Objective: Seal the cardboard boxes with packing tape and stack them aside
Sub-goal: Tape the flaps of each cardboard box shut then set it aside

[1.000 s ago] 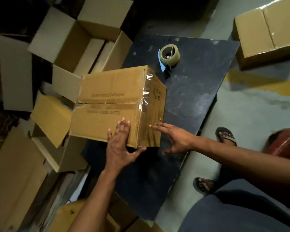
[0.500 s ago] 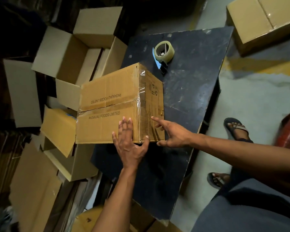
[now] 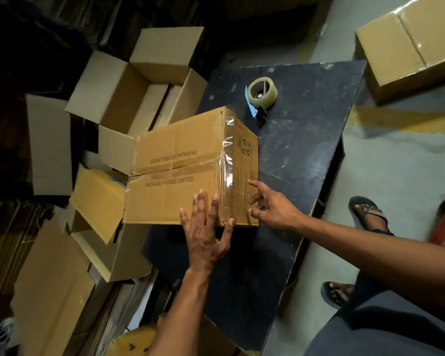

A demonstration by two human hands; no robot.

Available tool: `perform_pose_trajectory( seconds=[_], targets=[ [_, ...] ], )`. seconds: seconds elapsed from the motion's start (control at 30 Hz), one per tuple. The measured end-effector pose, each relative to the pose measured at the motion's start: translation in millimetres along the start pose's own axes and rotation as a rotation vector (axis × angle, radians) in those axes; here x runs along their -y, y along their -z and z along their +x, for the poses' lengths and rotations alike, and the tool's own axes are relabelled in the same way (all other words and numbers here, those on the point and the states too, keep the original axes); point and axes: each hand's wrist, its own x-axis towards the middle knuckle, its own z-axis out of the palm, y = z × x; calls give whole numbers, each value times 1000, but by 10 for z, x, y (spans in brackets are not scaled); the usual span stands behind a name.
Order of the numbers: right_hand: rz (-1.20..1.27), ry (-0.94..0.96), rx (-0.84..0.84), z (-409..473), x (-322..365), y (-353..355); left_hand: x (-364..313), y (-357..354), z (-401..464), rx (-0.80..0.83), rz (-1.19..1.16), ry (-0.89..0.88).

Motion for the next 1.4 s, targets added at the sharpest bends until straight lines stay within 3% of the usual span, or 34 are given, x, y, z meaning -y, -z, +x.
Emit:
perform_pose_trajectory(
  seconds=[0.17,0.33,0.47,0.73,0.93,1.23,1.33,1.4],
  targets=[
    [-21,-41,-33,-70,-82,41,-59,-73,-9,-147,-42,-43],
    [-41,-64,-32,-113,-161,9,-207,-83,19,-245,-193,66],
    [-62,-64,-22,-122,-148,2,-175,-88,-24,-261,-128,-28],
    [-96,-37,13,-25,-24,6,-97,23,-58,-155,29,-257],
    [-142,-19,55,47,7,2,-108,175,67,-57,126,-333],
    [-161,36,64,-25,109,-31,224,383,90,299,186,-594],
    [-170,39,15,-37,78,-50,128,503,125,198,-85,-494],
    [-168,82,-83,-74,113,-109,54,516,261,-10,-281,-233]
  ],
)
